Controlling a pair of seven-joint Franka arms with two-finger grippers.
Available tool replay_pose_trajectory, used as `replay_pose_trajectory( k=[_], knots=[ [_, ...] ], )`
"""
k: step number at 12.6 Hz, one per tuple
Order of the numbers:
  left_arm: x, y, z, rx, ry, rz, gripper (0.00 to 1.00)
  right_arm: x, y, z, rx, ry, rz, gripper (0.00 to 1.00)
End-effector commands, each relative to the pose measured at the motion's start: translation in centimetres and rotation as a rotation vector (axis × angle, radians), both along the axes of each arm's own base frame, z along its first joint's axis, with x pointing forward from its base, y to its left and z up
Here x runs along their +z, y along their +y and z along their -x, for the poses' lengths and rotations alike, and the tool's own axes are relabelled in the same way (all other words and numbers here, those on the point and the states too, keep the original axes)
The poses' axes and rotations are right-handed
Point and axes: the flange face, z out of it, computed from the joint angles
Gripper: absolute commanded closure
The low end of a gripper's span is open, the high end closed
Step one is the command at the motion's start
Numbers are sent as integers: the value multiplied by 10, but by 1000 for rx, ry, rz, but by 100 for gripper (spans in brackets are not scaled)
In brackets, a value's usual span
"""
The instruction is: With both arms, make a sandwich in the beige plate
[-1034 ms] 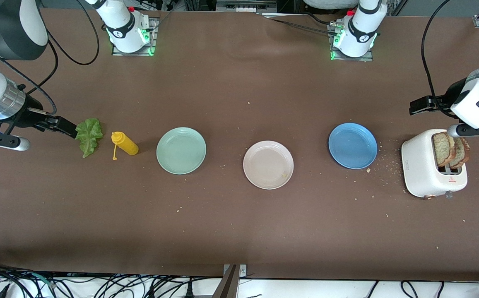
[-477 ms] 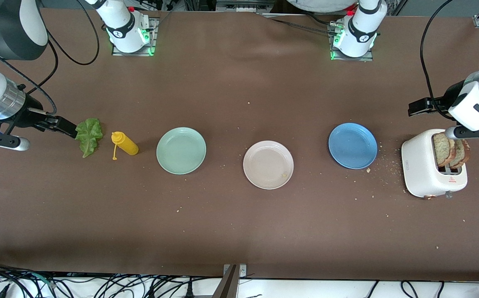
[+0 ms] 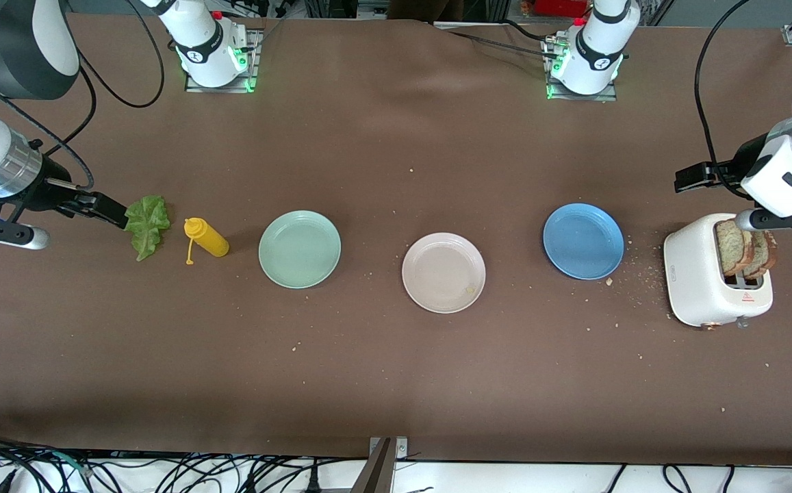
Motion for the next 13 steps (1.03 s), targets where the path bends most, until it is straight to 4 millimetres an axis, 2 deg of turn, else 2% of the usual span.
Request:
replay_pose_trajectory(
  k=[1, 10, 13],
  knots=[
    [6, -2, -2, -1, 1, -27, 0, 3, 2, 4, 4, -1, 6, 0],
    [5, -1, -1, -6, 4, -26, 0, 4, 4, 4, 7, -6, 5, 0],
    [-17, -6, -3, -9, 77, -29, 0, 4, 4, 4, 7, -6, 5, 0]
  ],
)
